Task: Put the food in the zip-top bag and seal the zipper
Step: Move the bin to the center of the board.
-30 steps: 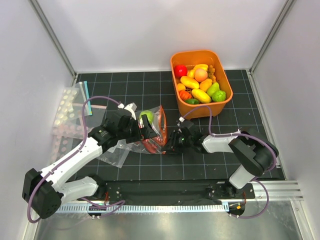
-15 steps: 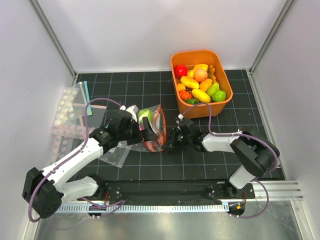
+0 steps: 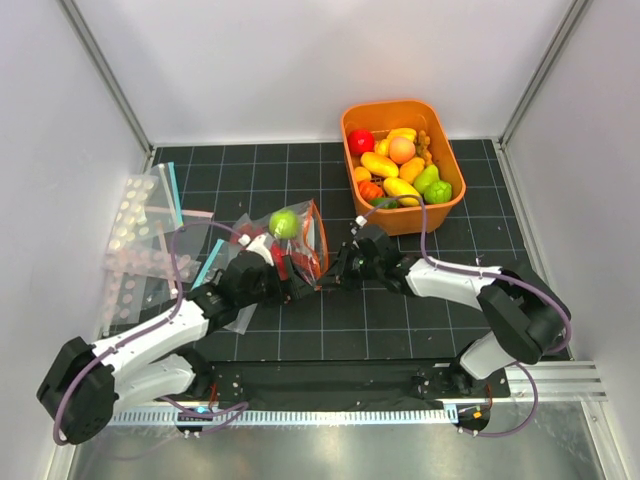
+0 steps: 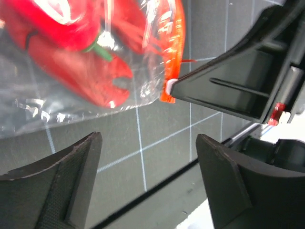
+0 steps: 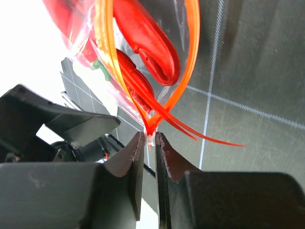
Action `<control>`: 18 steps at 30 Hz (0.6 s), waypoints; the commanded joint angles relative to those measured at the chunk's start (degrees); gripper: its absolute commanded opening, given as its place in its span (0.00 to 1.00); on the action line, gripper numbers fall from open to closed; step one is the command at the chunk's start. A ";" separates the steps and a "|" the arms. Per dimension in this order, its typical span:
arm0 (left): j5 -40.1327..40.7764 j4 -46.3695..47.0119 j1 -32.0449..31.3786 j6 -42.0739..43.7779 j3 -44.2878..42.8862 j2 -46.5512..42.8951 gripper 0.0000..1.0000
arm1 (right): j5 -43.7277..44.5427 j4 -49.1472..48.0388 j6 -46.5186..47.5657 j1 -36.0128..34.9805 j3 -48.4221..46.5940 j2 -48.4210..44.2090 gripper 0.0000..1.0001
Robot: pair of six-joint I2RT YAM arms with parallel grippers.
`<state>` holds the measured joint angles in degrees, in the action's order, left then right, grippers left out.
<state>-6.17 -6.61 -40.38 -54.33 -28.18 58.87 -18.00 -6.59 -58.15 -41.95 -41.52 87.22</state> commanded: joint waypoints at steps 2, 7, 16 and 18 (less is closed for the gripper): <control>3.73 9.51 -1.63 9.48 -0.47 -2.62 0.79 | 0.69 4.39 -6.09 -0.32 -4.54 -2.14 0.01; 1.78 5.31 -3.03 26.33 -3.36 -4.82 0.70 | 0.77 8.50 -6.10 -0.41 -7.17 -2.58 0.01; 0.83 3.53 -4.36 47.80 -4.16 -5.35 0.71 | -0.98 9.75 -10.22 -0.41 -7.61 -3.19 0.01; -0.32 5.46 -4.44 50.44 -3.63 -5.00 0.68 | -1.42 9.84 -11.98 -0.41 -7.79 -3.63 0.01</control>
<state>-4.84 -3.84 -44.62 -13.87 -30.96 54.33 -18.13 3.49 -66.67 -41.95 -46.74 86.80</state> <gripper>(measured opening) 0.692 0.191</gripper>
